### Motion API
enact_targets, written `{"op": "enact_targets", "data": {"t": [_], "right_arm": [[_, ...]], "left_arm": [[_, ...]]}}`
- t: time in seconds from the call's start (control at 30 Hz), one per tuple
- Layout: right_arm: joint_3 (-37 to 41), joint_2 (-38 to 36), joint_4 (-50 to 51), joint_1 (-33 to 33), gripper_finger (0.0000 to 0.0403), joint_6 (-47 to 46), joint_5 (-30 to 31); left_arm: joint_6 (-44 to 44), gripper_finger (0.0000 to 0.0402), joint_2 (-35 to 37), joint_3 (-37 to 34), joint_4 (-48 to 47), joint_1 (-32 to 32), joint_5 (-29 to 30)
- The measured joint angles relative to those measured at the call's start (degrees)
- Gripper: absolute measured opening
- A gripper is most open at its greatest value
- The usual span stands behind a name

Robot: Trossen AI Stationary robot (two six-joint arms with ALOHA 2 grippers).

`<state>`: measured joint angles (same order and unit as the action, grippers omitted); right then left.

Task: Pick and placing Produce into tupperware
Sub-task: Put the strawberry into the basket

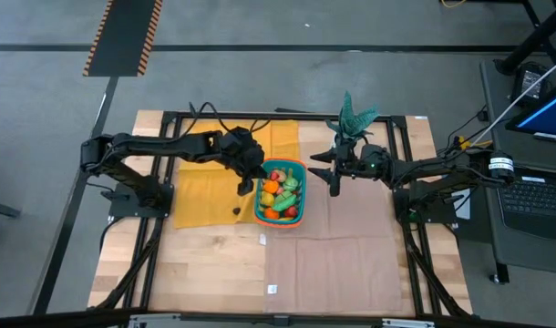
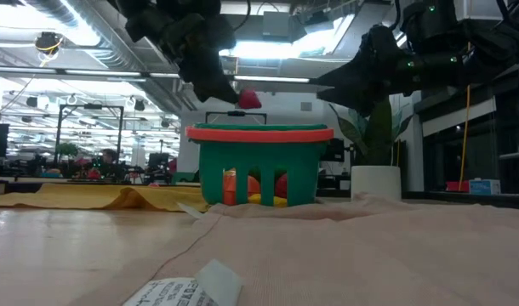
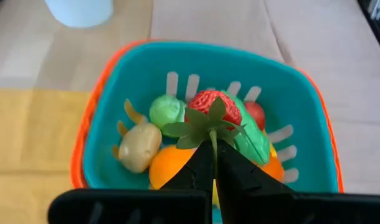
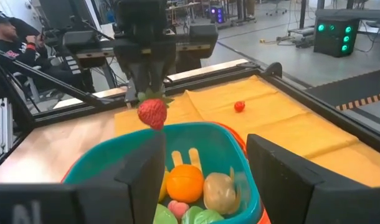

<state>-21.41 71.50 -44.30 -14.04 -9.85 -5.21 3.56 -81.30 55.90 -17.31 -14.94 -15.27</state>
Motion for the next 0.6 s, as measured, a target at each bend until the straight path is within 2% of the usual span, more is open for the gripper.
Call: {"op": "enact_targets", "data": {"t": [0.37, 0.6], "right_arm": [[0.0, 0.0, 0.1, 0.0, 0.0225, 1.4, 0.1], [0.0, 0.0, 0.1, 0.0, 0.0225, 1.4, 0.1]], "left_arm": [[1.4, 0.0000, -8.4, 2.6, 0.4, 2.5, 0.2], [3.1, 0.0019, -8.9, 2.7, 0.3, 3.8, 1.1]]}}
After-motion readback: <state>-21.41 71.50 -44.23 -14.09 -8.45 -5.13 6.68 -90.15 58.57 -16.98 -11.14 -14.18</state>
